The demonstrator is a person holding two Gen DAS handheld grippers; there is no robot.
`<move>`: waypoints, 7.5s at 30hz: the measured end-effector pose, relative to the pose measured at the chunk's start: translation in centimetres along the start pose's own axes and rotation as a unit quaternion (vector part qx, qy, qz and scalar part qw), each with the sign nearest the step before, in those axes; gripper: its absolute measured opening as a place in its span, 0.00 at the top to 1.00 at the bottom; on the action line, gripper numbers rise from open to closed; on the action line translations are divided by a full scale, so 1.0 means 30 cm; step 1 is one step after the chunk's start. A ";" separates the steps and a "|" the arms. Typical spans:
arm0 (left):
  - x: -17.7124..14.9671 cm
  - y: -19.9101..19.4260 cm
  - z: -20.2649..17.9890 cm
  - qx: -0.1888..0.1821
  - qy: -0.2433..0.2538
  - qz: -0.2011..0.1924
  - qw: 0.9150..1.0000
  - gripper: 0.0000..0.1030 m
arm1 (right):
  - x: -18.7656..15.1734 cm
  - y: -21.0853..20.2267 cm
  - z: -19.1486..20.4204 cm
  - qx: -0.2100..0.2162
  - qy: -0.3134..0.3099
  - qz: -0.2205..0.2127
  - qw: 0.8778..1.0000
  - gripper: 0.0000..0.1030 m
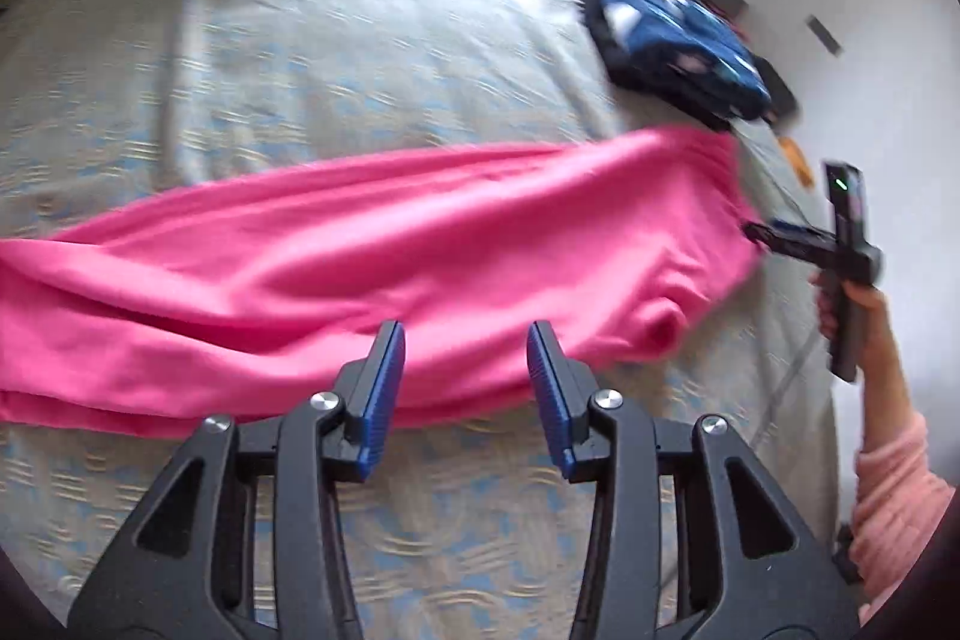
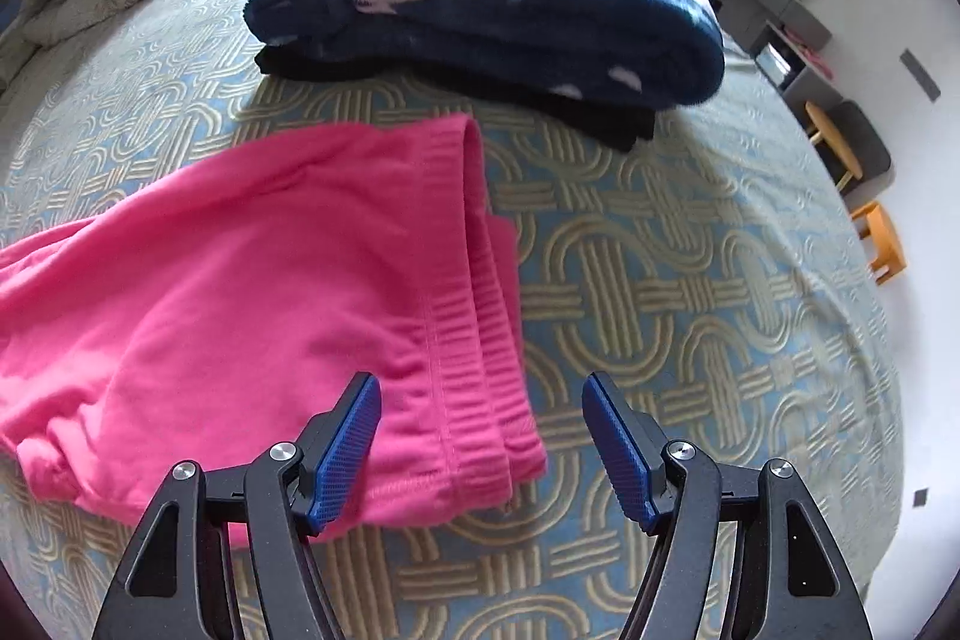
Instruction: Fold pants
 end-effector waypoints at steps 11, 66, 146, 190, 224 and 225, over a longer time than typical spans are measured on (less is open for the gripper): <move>0.041 0.329 -0.378 -0.037 0.071 0.078 0.994 0.58 | -0.118 -0.002 -0.086 0.120 0.084 -0.032 0.989 0.31; -0.141 0.439 -0.582 -0.033 0.114 0.101 0.988 0.94 | -0.272 0.008 -0.257 0.122 0.094 -0.056 0.986 0.48; -0.350 -0.354 1.160 0.065 -0.252 -0.221 0.940 0.57 | 0.082 -0.464 2.411 0.326 -0.330 0.081 0.882 0.64; -0.163 -0.381 1.398 0.128 -0.223 -0.110 0.960 0.52 | 0.015 -0.230 1.653 0.175 -0.381 -0.008 0.908 0.91; -0.101 -0.439 1.489 0.156 -0.233 -0.141 0.949 0.97 | 0.058 -0.265 1.403 0.173 -0.271 -0.025 0.947 0.82; -0.112 -0.423 1.510 0.172 -0.240 -0.126 0.947 0.96 | 0.062 -0.260 1.390 0.171 -0.265 -0.024 0.949 0.82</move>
Point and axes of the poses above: each gripper's, at about its wrist camera, not at the fingertips, and y roughly the way its jaws point, z to its left, x to its top, the point moved 6 cm from there along y, roughly the way its jaws point, and after that the axes turned 8 degrees about z, right-handed, at the moved point
